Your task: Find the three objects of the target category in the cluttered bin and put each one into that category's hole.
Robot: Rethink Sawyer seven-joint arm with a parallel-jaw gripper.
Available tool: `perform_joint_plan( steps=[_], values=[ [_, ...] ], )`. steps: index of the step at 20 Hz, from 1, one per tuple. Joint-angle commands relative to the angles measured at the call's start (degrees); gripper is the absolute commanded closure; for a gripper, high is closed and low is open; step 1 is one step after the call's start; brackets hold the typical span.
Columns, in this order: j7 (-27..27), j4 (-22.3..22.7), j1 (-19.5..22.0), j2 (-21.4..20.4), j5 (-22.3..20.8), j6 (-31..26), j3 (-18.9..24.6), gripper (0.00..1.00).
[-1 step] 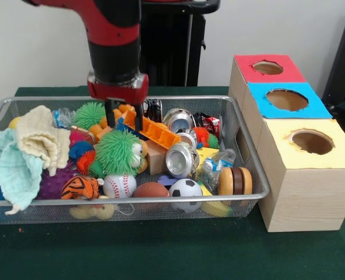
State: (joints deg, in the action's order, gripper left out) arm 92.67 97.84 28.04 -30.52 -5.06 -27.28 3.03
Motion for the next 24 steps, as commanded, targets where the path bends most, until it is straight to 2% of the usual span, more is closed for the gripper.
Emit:
perform_joint_plan(
  steps=[1, 3, 4, 10, 13, 15, 17, 18, 21, 24],
  values=[
    [10.81, -1.48, -0.64, 8.64, 2.02, 3.45, 1.10, 0.00],
    [9.92, -3.47, -1.10, 10.17, 1.88, 2.56, 0.85, 0.00],
    [9.82, -4.25, -1.81, 10.68, 2.18, 1.12, 0.11, 1.00],
    [9.82, -5.24, -2.67, 11.38, 2.47, 1.74, -0.97, 1.00],
    [9.22, -6.68, -1.89, 13.15, 2.28, 4.33, -0.66, 1.00],
    [9.09, -7.14, -1.87, 13.23, 2.21, 3.95, -1.15, 1.00],
    [8.66, -6.27, -2.65, 10.28, 1.98, -0.65, -2.63, 1.00],
    [7.67, -6.62, -4.05, 7.84, 0.67, -5.41, -5.17, 1.00],
    [0.20, -9.07, -4.95, 2.25, -5.08, -16.52, -11.61, 1.00],
    [-7.27, -12.80, -3.50, 1.01, -11.05, -20.16, -14.36, 1.00]
  ],
)
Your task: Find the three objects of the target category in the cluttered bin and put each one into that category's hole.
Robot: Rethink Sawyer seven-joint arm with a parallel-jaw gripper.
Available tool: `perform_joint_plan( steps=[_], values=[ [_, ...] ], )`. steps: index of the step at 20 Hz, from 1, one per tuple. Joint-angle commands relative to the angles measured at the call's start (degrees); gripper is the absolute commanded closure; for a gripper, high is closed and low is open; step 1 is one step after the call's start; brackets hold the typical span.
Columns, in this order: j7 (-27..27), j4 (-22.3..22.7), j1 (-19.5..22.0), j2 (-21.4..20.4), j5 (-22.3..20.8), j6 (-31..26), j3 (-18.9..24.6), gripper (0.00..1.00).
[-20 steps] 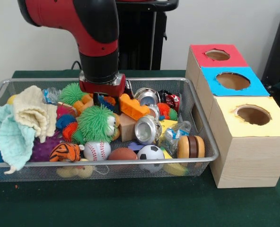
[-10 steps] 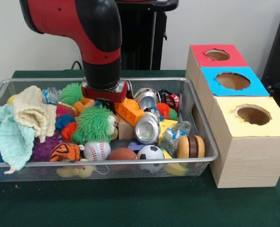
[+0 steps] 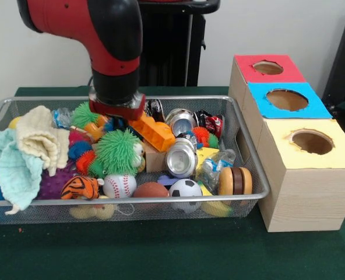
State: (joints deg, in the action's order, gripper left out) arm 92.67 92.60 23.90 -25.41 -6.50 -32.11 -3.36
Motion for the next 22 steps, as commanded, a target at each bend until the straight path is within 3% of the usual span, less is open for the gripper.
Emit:
perform_joint_plan(
  steps=[1, 5, 8, 16, 22],
  values=[
    [-9.30, -8.94, 1.10, -4.14, -11.83, -15.93, -8.49, 1.00],
    [-14.88, -13.25, 3.60, -4.17, -18.97, -19.21, -7.98, 1.00],
    [-16.67, -14.14, 6.30, -4.66, -21.35, -19.91, -5.00, 1.00],
    [-12.67, -12.68, 8.76, -4.71, -20.13, -20.95, 1.86, 1.00],
    [-10.18, -10.68, 7.48, -6.69, -18.23, -23.28, 2.88, 1.00]
  ],
)
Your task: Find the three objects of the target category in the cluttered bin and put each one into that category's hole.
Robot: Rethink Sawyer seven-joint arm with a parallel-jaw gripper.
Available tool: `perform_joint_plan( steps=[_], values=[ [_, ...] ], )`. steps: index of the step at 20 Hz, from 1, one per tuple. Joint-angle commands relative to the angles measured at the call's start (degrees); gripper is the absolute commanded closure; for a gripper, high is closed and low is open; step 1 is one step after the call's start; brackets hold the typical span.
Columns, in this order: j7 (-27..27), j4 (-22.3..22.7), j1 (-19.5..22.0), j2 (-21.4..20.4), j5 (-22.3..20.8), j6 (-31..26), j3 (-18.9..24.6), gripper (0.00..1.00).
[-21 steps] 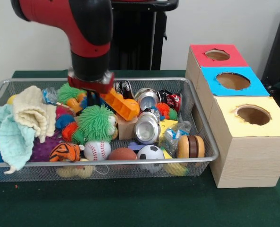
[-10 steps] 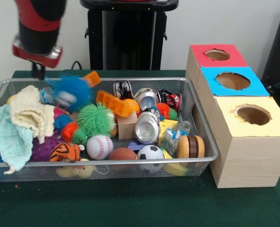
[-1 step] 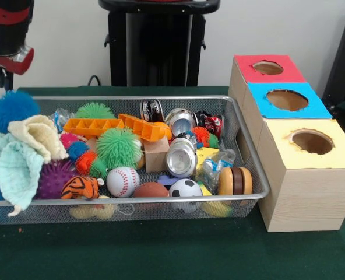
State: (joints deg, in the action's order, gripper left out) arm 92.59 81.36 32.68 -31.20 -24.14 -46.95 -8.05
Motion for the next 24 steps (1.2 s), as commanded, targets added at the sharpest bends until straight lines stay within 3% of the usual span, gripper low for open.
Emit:
perform_joint_plan(
  steps=[1, 6, 7, 16, 24],
  values=[
    [-9.87, 0.81, -1.39, -1.05, -0.35, -8.56, 7.77, 1.00],
    [-7.76, 2.06, -1.16, -1.42, 0.87, -8.24, 8.95, 1.00],
    [-7.00, 2.38, -0.98, -1.54, 1.19, -8.24, 9.26, 0.00],
    [-5.92, 3.78, 0.54, -3.21, 2.98, -7.37, 11.68, 0.00],
    [-0.58, 4.24, 0.10, -7.01, 9.98, -8.61, 14.37, 0.00]
  ],
)
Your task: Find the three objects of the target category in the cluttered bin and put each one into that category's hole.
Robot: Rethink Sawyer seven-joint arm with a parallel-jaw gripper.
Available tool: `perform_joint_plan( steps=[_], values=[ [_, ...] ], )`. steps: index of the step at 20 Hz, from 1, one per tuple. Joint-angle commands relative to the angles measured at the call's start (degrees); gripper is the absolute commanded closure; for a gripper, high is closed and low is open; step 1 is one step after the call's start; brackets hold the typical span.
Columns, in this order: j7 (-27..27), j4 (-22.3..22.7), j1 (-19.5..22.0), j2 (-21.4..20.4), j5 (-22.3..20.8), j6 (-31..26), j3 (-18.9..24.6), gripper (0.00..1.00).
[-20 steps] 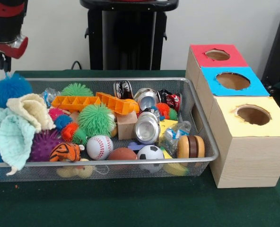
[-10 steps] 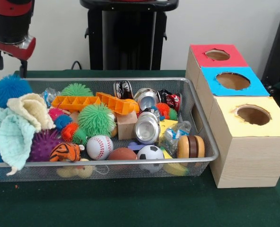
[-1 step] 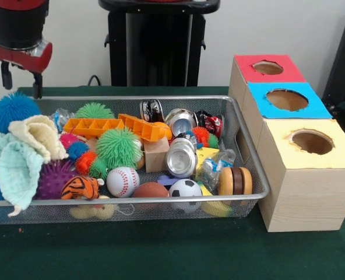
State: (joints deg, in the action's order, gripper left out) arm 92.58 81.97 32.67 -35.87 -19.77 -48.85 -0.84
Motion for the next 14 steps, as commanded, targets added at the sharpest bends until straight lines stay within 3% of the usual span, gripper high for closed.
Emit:
perform_joint_plan(
  steps=[1, 7, 14],
  values=[
    [0.38, 3.74, -0.13, -2.73, 6.63, -6.79, 7.30, 0.00],
    [5.70, 0.46, -3.99, -3.79, 9.96, -10.19, 5.80, 0.00],
    [11.37, -1.31, -7.66, -3.03, 13.46, -8.40, 3.60, 0.00]
  ],
)
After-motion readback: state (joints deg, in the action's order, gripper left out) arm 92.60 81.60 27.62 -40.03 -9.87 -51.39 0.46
